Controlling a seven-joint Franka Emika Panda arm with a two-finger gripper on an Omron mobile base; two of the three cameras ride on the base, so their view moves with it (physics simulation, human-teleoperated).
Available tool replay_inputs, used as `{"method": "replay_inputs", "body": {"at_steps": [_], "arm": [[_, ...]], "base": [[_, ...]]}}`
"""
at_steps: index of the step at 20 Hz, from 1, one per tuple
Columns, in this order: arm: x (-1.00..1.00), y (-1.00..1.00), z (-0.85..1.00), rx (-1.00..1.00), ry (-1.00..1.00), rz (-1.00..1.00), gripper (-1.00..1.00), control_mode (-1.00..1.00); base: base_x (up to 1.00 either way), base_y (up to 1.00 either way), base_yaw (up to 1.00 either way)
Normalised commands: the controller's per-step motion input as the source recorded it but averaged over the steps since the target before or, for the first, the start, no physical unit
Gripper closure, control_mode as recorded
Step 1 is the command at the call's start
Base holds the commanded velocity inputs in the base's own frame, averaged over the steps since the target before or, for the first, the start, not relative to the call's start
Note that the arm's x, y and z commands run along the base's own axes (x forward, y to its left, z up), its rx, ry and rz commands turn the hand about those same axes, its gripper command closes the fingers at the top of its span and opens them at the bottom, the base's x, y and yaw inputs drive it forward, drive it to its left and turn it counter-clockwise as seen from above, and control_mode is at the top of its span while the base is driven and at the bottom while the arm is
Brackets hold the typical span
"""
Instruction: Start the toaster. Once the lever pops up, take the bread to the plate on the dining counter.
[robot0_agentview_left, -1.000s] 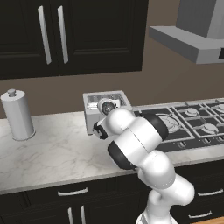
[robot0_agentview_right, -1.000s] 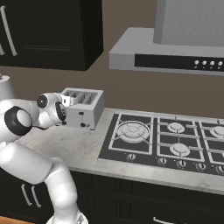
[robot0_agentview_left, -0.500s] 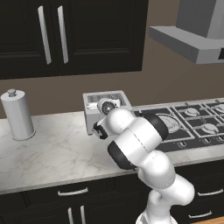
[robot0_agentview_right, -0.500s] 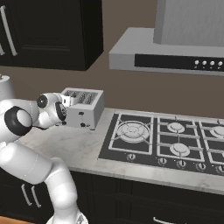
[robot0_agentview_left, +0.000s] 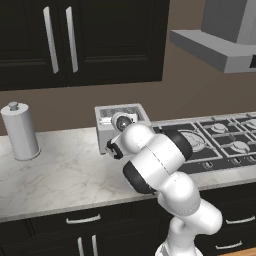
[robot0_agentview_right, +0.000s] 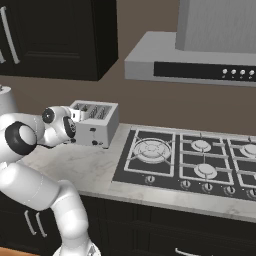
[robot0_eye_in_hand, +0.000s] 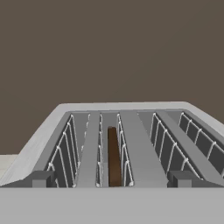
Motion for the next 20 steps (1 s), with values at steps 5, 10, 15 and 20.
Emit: {"method": "replay_inputs", "body": {"at_steps": [5, 10, 15, 20], "arm": [[0.00, 0.00, 0.00, 0.00, 0.00, 0.00, -1.00, -1.00], [0.00, 0.00, 0.00, 0.00, 0.00, 0.00, -1.00, -1.00], [0.00, 0.00, 0.00, 0.00, 0.00, 0.00, -1.00, -1.00], [0.00, 0.00, 0.00, 0.00, 0.00, 0.00, -1.00, -1.00]], "base": [[0.00, 0.00, 0.00], [0.00, 0.00, 0.00], [0.00, 0.00, 0.00], [0.00, 0.00, 0.00]]}}
